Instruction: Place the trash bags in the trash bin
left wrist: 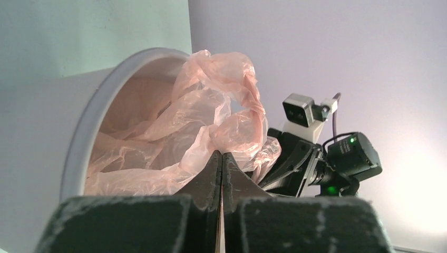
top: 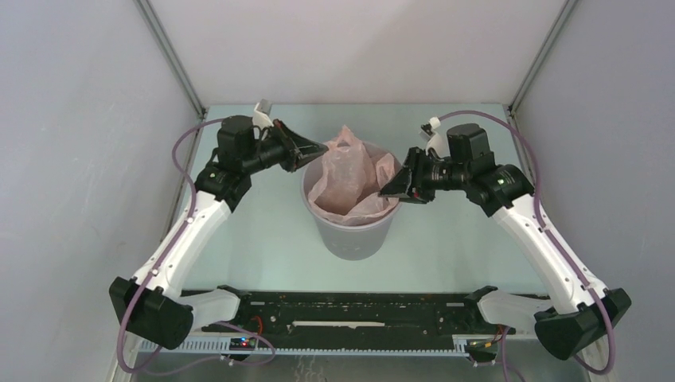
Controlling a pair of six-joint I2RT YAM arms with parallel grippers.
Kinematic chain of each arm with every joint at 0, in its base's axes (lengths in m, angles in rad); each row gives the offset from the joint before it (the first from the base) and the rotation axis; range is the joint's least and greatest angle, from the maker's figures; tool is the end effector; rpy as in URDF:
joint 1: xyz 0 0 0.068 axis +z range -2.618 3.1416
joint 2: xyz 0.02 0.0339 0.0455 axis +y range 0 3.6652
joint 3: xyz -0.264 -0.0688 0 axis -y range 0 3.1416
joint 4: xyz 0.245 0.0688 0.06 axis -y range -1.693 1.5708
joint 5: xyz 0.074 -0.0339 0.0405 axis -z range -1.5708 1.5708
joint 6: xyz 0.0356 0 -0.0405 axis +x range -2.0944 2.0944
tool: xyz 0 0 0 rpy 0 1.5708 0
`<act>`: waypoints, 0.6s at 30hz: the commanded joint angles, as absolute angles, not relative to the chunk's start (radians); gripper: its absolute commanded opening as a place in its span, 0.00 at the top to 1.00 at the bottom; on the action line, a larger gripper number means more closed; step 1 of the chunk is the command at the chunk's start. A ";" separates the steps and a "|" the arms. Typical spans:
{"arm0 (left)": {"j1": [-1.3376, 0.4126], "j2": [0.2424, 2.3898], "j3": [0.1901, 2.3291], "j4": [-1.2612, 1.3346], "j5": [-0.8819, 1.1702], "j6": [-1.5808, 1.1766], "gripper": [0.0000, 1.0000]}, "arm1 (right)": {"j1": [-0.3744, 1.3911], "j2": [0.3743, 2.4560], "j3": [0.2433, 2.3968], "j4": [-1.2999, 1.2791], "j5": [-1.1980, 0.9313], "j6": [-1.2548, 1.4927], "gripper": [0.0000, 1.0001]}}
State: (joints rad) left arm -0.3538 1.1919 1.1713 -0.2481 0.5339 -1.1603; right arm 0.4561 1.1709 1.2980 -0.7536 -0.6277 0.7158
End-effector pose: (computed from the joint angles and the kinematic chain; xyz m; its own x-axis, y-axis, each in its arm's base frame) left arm 0.2465 -0.1103 0.3859 -0.7949 -0.5479 -0.2609 0.0743 0.3388 -0.9379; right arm 0.2026 0.1227 0.3870 -0.9114 0.1445 -0.3853 -0.2459 0.5597 0.7914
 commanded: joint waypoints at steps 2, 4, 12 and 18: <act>-0.304 1.133 1.168 -0.224 0.584 -1.146 1.00 | 0.452 1.079 1.263 -0.782 -0.564 0.690 0.92; -0.283 1.112 1.174 -0.271 0.552 -1.108 1.00 | 0.445 1.068 1.251 -0.763 -0.558 0.710 1.00; -0.199 1.019 1.195 -0.539 0.404 -0.935 1.00 | 0.429 1.022 1.250 -0.807 -0.509 0.707 1.00; -0.212 1.008 1.259 -0.645 0.369 -0.864 0.57 | 0.439 1.021 1.250 -0.770 -0.547 0.731 1.00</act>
